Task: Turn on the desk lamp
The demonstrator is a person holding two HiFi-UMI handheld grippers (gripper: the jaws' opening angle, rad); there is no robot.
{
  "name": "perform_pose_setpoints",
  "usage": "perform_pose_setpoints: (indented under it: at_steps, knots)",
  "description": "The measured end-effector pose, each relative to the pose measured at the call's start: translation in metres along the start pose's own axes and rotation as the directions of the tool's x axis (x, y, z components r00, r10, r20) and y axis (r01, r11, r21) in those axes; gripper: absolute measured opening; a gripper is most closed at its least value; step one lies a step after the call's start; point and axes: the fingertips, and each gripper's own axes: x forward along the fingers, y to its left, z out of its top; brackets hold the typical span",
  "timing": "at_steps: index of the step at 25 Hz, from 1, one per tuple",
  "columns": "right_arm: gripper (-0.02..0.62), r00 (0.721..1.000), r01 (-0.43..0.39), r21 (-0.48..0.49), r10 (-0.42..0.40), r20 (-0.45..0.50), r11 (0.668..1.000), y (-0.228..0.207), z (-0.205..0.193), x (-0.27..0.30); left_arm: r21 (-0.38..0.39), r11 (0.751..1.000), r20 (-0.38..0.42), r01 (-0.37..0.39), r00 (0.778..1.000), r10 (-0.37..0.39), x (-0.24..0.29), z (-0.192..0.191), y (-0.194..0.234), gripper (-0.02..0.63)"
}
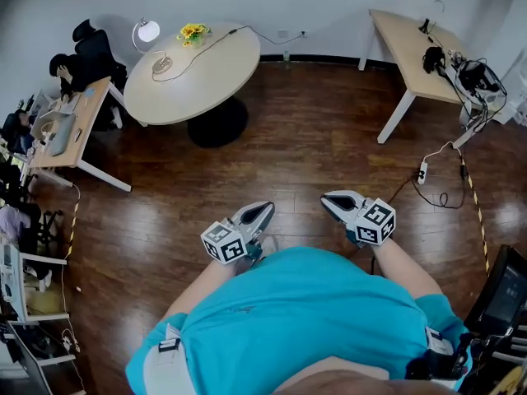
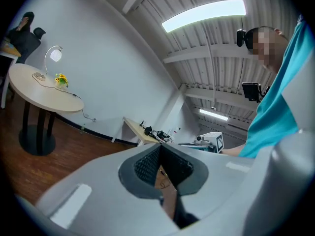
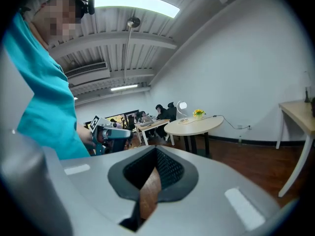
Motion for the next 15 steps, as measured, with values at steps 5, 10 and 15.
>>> perform_pose_setpoints:
  at_steps: [5,10,15]
  knots:
    - [0.002,0.997,0.017,0.047,-0.020,0.071,0.999,0.005,0.006,-0.041,0.054,0.998,-0.017,-0.018,1.000,0.019,0.014,-0.009,-0.057,0.020]
    - [0.002,0.993,0.009,0.139,-0.025,0.111,0.990,0.048,-0.002,-0.026,0.087,0.995,0.003,-0.039,0.999,0.039,-0.022,0.002,-0.071,0.020]
    - [0.000,0.995,0.002,0.088,-0.011,0.101,0.996,0.112,-0.002,0.022,0.088,0.996,-0.005,-0.031,0.999,0.032,-0.082,0.011,-0.053,0.020]
